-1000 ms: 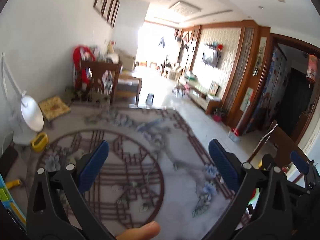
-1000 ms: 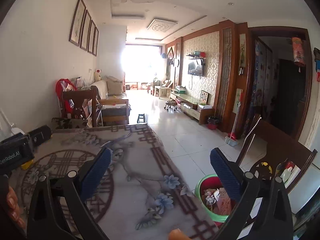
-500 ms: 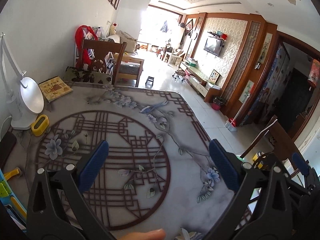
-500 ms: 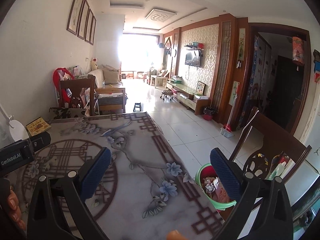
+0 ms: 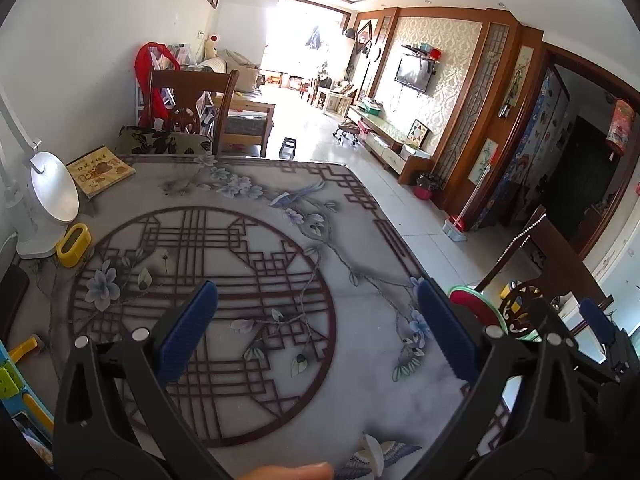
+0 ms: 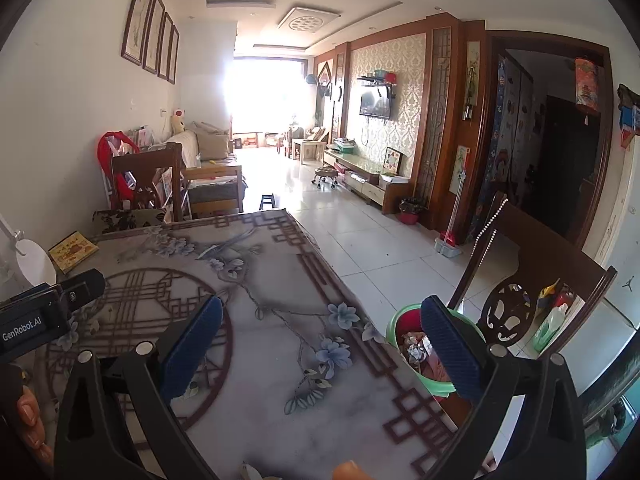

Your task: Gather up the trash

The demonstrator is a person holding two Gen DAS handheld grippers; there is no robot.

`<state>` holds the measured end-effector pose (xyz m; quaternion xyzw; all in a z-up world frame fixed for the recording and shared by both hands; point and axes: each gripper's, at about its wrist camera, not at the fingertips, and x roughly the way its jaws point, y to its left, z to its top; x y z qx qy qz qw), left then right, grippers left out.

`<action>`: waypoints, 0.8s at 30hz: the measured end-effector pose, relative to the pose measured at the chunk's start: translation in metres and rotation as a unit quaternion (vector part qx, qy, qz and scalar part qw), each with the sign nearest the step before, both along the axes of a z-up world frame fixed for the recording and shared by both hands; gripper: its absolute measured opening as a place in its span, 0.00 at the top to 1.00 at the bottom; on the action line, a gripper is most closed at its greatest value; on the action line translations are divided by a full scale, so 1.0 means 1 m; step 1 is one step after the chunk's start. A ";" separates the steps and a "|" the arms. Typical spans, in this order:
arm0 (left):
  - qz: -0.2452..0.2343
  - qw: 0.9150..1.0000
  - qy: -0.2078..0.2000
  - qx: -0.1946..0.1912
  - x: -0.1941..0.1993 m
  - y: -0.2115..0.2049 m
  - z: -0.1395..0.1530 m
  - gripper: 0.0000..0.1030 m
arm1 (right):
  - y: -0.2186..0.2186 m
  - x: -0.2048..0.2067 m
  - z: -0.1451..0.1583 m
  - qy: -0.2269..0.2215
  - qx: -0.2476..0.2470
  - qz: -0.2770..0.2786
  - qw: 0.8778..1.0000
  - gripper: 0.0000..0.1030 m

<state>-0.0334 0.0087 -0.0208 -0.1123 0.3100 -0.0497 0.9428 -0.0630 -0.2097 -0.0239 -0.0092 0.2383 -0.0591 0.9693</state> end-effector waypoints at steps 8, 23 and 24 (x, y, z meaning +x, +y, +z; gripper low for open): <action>-0.008 1.000 0.005 -0.001 0.000 -0.003 -0.001 0.05 | -0.004 -0.005 0.003 -0.002 -0.001 -0.011 1.000 0.07; -0.014 1.000 0.009 0.004 0.002 -0.009 -0.004 0.05 | -0.013 -0.004 -0.003 0.007 0.005 -0.027 1.000 0.07; -0.015 1.000 0.010 0.004 0.002 -0.010 -0.005 0.05 | -0.013 -0.004 -0.003 0.008 0.005 -0.026 1.000 0.07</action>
